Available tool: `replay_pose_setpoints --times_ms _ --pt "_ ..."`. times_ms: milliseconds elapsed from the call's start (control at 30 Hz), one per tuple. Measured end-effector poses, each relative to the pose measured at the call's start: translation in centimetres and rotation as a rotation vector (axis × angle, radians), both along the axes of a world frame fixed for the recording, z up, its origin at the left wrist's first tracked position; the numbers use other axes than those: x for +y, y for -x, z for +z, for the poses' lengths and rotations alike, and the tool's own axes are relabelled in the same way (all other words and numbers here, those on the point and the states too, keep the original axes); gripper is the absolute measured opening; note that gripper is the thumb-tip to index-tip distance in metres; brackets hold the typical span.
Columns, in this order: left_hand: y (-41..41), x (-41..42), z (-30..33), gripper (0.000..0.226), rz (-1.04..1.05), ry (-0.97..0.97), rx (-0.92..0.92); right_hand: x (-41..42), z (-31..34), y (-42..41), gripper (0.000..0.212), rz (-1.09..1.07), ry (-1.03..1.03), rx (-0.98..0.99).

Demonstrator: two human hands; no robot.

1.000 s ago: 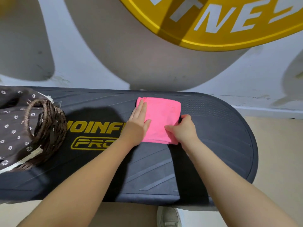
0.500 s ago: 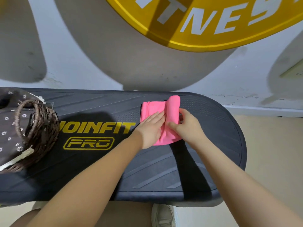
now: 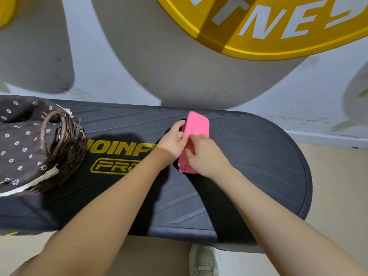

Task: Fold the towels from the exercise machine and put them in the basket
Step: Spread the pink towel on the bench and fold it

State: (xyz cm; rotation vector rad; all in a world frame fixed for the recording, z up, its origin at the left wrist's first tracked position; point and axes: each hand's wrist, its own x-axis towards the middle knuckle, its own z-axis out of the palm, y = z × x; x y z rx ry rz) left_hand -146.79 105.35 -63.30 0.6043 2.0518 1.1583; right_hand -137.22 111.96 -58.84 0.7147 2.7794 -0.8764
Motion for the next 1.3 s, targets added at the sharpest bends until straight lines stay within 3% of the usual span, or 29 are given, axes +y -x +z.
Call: replay_pose_setpoints --times_ms 100,167,233,400,567,800,933,1033,1200,1300 --pt "-0.2 0.0 -0.2 0.048 -0.031 0.014 0.261 0.5 -0.4 -0.3 0.032 -0.084 -0.079 0.100" --pt "-0.5 -0.3 -0.6 0.044 -0.070 0.040 0.437 0.4 -1.4 -1.0 0.052 -0.012 -0.142 0.137" --pt "-0.4 -1.0 -1.1 0.043 -0.158 0.100 0.565 0.3 -3.1 -1.7 0.069 0.116 -0.170 0.053" --pt "0.5 -2.8 -1.8 0.075 -0.593 0.340 0.849 1.0 -4.6 -1.9 0.083 0.154 -0.133 -0.030" --pt "1.8 -2.7 -1.9 0.096 -0.682 0.412 0.780 2.3 -4.4 1.0 0.060 0.056 -0.075 -0.048" --pt "1.7 -2.5 -1.8 0.112 -0.663 0.380 0.704 3.3 -5.4 2.0 0.062 0.012 -0.132 -0.028" --pt "1.7 -2.6 -1.9 0.115 -0.668 0.382 0.699 1.4 -5.8 -1.5 0.081 0.049 -0.103 -0.029" --pt "1.3 -2.5 -1.6 0.121 -0.639 0.383 0.703 0.3 -5.3 -3.0 0.067 0.007 -0.023 -0.004" --pt "0.0 -2.8 -1.1 0.138 -0.610 0.476 0.731 -0.9 -3.6 -1.8 0.060 -0.241 0.089 0.049" --pt "-0.2 -2.9 -0.8 0.139 -0.598 0.494 0.725 -1.1 -3.2 -0.4 0.071 -0.459 0.273 0.064"
